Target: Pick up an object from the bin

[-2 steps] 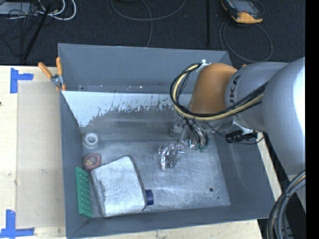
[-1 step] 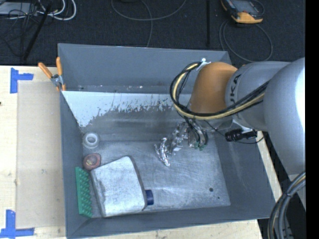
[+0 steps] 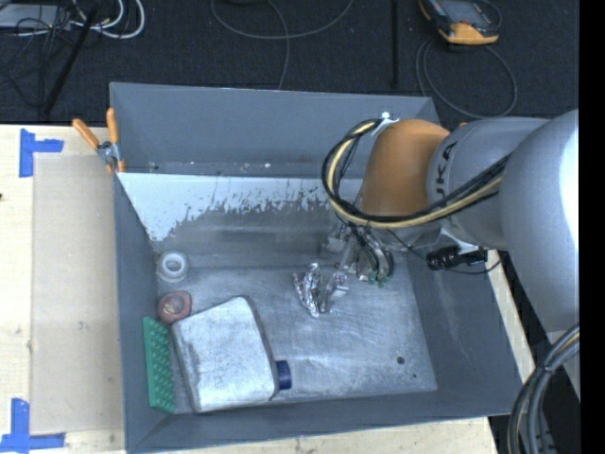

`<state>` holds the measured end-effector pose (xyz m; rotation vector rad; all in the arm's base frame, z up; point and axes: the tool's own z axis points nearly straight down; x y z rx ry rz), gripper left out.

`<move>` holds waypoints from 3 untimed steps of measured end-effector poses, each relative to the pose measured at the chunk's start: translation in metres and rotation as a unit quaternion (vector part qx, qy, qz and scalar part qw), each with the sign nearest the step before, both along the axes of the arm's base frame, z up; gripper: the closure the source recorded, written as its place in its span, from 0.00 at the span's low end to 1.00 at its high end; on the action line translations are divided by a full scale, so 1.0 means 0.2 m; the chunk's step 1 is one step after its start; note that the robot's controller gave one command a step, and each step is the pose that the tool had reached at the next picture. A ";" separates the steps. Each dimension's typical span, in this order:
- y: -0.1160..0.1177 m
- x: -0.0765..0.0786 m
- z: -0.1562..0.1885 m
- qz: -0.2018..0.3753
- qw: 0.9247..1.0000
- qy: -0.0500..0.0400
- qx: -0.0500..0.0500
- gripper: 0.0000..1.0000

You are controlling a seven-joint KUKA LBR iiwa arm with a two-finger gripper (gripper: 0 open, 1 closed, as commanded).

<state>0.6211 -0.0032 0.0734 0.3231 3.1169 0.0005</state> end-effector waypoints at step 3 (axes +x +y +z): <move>-0.10 -0.29 0.88 0.256 0.967 0.001 -0.002 1.00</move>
Offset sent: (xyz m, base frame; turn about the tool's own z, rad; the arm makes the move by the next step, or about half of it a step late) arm -0.0095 0.0399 -0.0034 -0.0603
